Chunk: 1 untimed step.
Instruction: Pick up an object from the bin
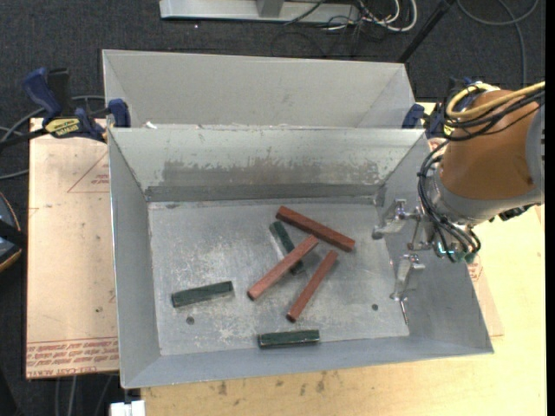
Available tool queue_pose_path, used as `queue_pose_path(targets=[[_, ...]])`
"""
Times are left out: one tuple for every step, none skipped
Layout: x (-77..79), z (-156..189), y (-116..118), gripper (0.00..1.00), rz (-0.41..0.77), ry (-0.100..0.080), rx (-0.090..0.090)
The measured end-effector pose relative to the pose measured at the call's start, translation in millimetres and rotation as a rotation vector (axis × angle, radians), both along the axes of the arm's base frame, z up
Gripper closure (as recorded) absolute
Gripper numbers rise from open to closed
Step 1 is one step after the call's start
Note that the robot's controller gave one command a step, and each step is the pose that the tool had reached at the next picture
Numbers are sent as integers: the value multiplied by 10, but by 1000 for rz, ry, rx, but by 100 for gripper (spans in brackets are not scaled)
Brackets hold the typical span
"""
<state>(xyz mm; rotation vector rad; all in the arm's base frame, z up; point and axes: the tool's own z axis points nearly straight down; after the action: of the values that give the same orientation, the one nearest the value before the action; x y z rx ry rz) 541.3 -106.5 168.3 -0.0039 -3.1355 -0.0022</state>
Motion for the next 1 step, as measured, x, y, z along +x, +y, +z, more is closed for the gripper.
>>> queue_pose_path(targets=[[19, 38, 3, 0, 2, -7, -1]])
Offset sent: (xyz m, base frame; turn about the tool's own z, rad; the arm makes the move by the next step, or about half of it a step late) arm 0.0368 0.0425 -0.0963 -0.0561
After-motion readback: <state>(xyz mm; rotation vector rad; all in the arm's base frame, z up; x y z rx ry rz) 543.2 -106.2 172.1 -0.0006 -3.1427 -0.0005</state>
